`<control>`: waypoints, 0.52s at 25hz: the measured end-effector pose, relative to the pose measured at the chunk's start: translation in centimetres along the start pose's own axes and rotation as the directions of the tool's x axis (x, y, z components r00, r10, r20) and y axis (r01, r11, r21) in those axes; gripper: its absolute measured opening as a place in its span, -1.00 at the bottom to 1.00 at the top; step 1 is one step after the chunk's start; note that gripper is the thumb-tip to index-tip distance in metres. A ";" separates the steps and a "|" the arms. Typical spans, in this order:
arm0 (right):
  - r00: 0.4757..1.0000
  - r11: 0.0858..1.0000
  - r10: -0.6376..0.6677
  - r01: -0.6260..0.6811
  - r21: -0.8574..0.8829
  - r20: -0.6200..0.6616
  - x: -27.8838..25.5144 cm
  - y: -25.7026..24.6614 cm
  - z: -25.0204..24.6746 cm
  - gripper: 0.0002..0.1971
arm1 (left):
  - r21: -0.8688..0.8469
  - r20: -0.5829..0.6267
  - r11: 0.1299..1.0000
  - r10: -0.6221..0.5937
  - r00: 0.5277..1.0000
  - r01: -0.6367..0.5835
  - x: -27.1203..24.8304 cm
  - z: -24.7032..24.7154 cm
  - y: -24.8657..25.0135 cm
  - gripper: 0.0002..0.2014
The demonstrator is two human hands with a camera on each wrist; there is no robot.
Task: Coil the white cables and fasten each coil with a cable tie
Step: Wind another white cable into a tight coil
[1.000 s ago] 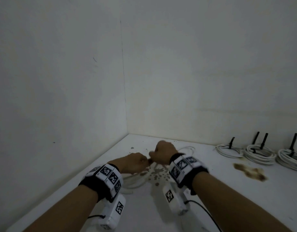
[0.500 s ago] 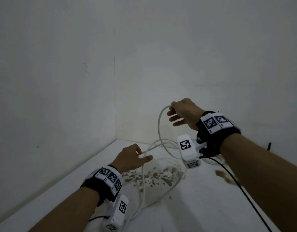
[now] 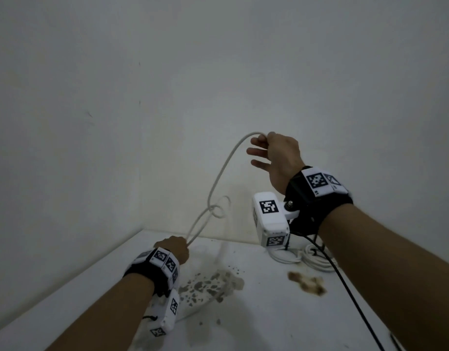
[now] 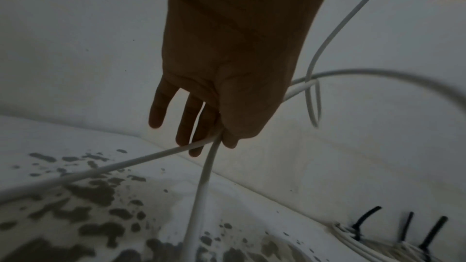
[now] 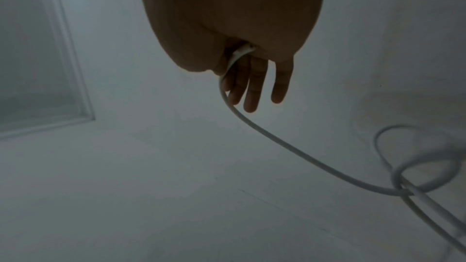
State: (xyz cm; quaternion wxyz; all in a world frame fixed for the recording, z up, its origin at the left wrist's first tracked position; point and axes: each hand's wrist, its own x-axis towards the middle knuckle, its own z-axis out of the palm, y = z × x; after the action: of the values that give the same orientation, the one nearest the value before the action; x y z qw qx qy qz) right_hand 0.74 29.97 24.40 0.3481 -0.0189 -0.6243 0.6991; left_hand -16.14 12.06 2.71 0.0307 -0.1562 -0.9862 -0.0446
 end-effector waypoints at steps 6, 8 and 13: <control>0.964 0.996 -0.033 0.054 0.073 -0.265 1.3 -1.0 -4.2 -0.65 | -0.073 0.064 0.997 -0.003 0.998 0.008 2.7 0.5 -0.6 -0.70; 0.922 0.995 -0.012 0.052 0.091 -0.387 1.6 -0.7 -5.8 -0.62 | -0.132 0.095 0.991 0.014 0.995 -0.001 2.8 0.0 -1.2 -0.71; 0.858 0.998 0.055 -0.050 0.024 -0.511 2.5 1.7 -8.3 -0.61 | -0.322 0.124 0.943 -0.050 0.991 0.088 1.6 -1.4 -2.9 -0.63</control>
State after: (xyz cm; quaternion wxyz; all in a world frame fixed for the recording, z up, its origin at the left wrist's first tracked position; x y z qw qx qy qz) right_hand 1.86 38.45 22.07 0.4820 -0.2190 -0.5056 0.6813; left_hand -18.49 9.61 3.96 -0.0536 -0.1269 -0.9702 -0.1995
